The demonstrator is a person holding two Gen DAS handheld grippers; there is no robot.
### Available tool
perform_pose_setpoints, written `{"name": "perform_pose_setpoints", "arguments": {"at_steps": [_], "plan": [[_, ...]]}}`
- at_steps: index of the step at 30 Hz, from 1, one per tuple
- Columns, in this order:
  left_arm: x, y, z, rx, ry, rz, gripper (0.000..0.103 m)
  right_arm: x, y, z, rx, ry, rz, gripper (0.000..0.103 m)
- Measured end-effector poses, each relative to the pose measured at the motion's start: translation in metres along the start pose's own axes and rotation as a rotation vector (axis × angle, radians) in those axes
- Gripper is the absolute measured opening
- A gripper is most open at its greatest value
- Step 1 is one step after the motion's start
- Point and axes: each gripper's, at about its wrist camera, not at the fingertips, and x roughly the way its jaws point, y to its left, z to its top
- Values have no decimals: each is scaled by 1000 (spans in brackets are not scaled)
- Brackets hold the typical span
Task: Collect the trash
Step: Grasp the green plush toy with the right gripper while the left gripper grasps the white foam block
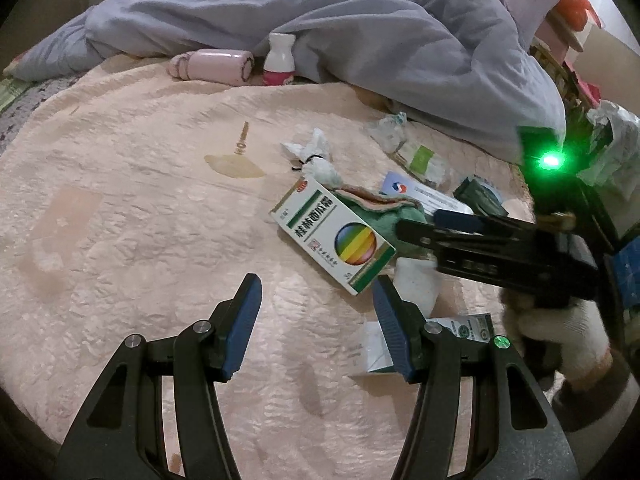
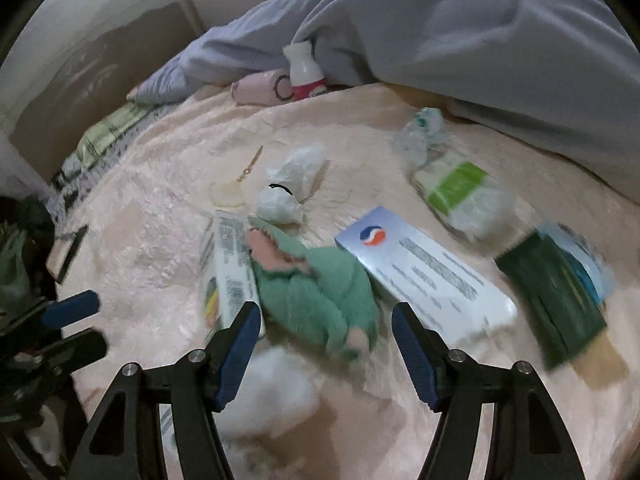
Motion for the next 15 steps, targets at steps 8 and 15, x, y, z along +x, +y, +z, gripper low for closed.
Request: {"name": "perform_pose_setpoints", "arguments": {"at_steps": [8,15], "plan": [[17,-15,3,10,59,-99,56,14,-1,-5,9,-6,38,48],[33,-42,5,75,104,-166,56,-51,-39,-37,134,-146,10,47]]}}
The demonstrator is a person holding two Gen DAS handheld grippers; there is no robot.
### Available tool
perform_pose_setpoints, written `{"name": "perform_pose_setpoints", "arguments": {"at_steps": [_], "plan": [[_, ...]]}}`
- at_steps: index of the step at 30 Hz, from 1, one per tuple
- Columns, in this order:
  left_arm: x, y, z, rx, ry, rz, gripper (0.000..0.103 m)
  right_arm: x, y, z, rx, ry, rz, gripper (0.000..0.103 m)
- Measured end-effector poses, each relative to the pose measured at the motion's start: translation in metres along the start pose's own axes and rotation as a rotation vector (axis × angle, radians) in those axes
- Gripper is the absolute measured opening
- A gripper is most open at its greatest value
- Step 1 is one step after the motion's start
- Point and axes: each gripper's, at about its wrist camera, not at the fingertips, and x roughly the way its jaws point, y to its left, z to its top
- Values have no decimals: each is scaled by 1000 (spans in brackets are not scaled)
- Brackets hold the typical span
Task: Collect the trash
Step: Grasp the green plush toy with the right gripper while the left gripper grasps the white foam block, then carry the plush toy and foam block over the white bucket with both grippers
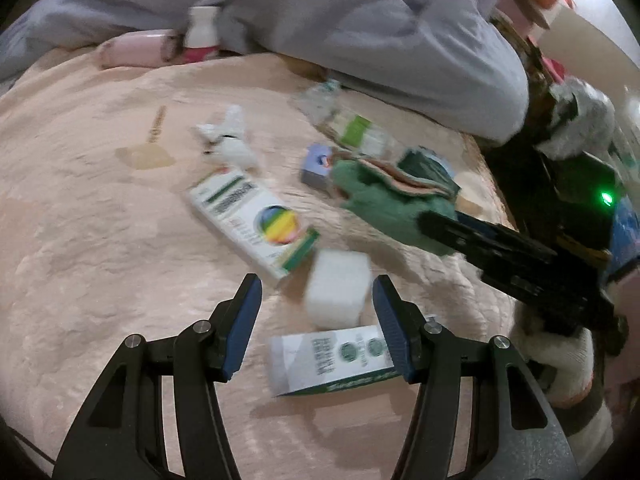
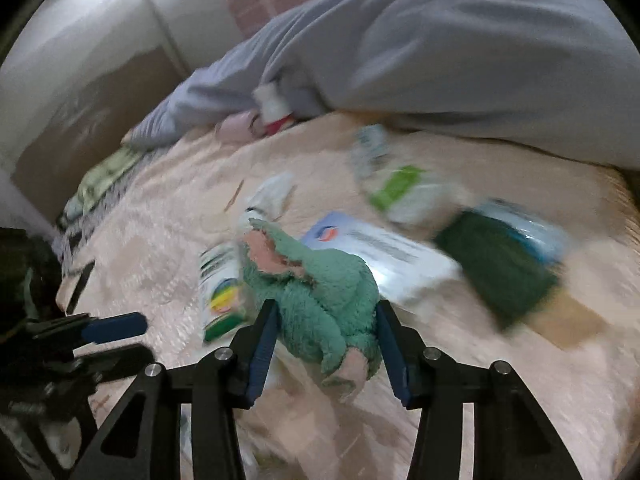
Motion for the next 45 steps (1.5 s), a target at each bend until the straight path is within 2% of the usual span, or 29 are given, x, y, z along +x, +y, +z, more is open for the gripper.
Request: {"name": "perform_pose_setpoints", "arguments": {"at_steps": [4,7,8,9,10,11,15,25,40,45], "plan": [[24,-16,1,66,67,45,56,-34,-22,-21,50,-29,-29,47],[39,-23,-2,87,120,40,55,-54,-31,-36,72,-45,-38,47],[42,-25,-3,92,133,40,52,-60,-33,-40,77,-51,-41,47],[46,-26,-5,95,145,45,38,-66,-35,-43,82,-56,-43,47],[49,-26,-6,91,159,54,33,-70,-37,-47,87,-60,-43,47],[51,-25,-6,78,164,55,34,-75,-40,-51,95,-65,-44,47],[35,-24,-3,21,104,18,33,-87,-48,-61,115,-79,-56,47],[4,-66,-4,88,13,3,33,-117,-57,-79,175,-130,-74,47],[8,-121,-29,197,-6,23,33,-144,-62,-108,177,-107,-181,47],[8,-126,-32,206,-9,29,33,-143,-62,-117,153,-55,-232,47]]}}
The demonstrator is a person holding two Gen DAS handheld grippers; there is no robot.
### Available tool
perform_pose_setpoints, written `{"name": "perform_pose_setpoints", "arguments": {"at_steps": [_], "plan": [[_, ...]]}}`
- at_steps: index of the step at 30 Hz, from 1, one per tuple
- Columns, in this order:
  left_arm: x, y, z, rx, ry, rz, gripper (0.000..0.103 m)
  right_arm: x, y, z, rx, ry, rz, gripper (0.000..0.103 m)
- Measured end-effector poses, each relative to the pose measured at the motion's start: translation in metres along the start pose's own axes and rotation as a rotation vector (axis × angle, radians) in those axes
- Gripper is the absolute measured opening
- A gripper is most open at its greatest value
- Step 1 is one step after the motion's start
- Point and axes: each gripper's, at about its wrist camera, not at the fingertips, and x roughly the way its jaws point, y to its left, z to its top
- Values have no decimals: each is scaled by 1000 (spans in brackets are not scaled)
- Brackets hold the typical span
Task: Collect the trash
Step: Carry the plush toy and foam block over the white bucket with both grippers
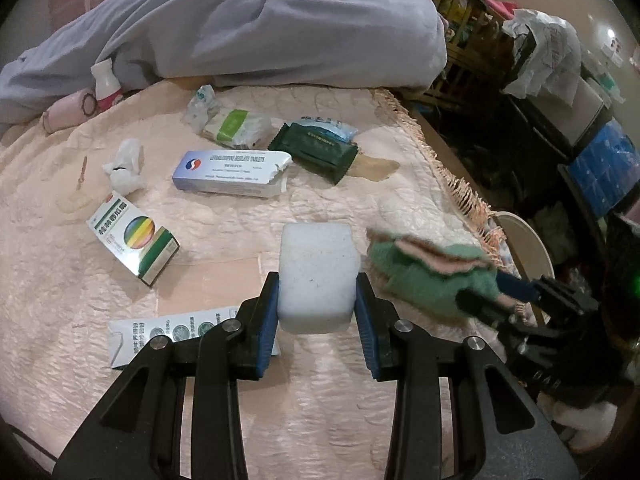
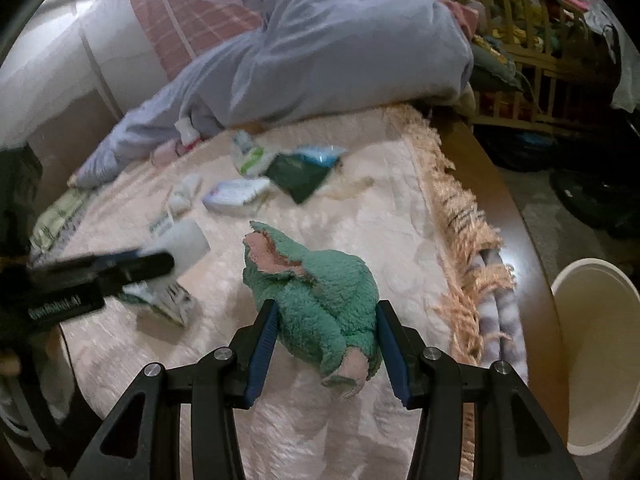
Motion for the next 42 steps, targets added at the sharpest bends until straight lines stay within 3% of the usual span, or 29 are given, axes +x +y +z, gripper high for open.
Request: {"name": "perform_pose_setpoints", "arguments": {"at_steps": [5,7,9,11,17,19,23,30,42], "plan": [[3,4,-2,-9,12,8,33,11,12,-11,-89,94,-5,54],[2,5,-3,-13,11,11,33,12,17,-9,-127,100,-15,61],[1,6,-3,-16,10,13,33,11,17,-4,-126,91,8,75],[1,6,-3,-18,9,14,33,10,18,4,-129,72,19,78],[-1,3,-4,-18,6,10,33,36,22,15,-199,123,-5,78],[0,0,-4,-16,6,8,33,41,22,11,-220,124,-19,63],[2,-8,-3,-12,3,8,34,33,20,5,-227,94,-41,56],[0,-33,0,26,-21,-2,33,-1,4,2,-143,8,-73,56],[9,-86,2,87,-11,-60,33,-43,-34,-5,-55,-56,-121,56]]}}
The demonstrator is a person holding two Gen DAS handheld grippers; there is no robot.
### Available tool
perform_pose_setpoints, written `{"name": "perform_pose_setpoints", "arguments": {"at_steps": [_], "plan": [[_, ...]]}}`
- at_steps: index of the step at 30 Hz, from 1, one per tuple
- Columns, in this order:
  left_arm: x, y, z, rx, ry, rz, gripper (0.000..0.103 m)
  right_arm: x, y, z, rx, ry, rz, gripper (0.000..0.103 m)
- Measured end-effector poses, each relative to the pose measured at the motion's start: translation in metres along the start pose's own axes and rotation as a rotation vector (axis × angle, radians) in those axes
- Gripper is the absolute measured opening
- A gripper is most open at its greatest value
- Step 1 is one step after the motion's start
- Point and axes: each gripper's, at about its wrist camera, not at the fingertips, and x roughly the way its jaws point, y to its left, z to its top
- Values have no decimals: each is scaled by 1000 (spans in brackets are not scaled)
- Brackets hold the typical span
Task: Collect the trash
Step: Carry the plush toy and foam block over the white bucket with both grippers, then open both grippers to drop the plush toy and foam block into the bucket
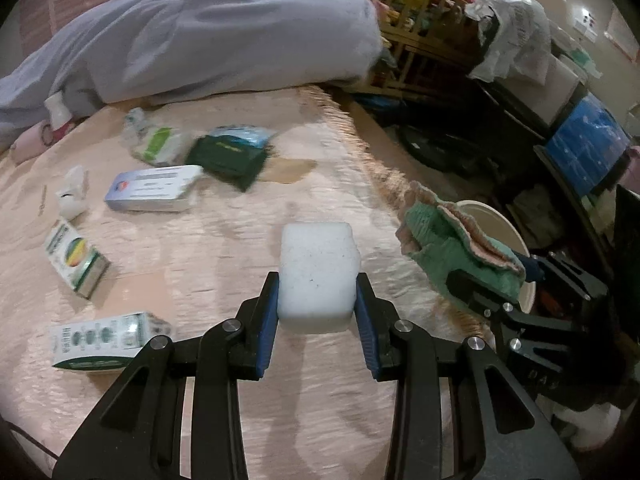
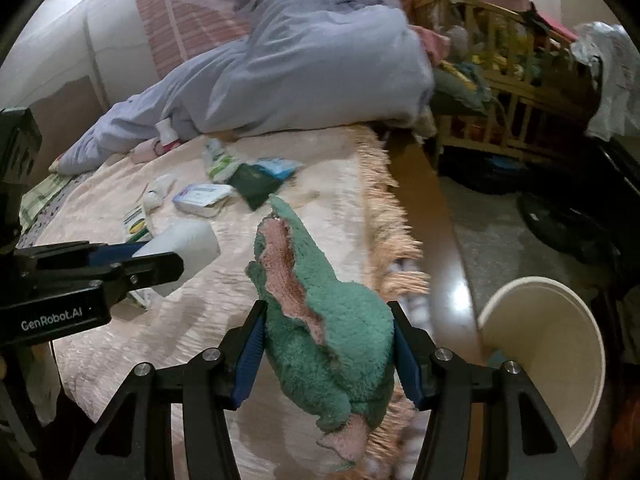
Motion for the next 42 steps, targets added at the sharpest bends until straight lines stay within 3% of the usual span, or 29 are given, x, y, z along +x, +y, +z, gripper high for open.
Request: {"name": "perform_pose_setpoints", "arguments": {"at_steps": [6,11,23,26,30,33,42], "plan": [[15,-38,7,32,19,-69,33,-14,-47,-5,48,-9,-69,56],[37,-86,15,78,50,-161,33,-25,-110,-10,126,-4,-154,56],[122,-193,34,153,179,-328,34,45,-243,-61,249,242,-321,56],[140,-208,39,143,196,-354,38,54,-266,-75,290,275,-383,56],[154,-220,45,140,196,-380,54,57,-294,-85,343,297,-471,64],[157,-220,44,136,200,-382,54,48,-302,-85,371,262,-475,71],[129,-197,37,151,161,-311,54,34,-295,-81,432,215,-374,71]]}}
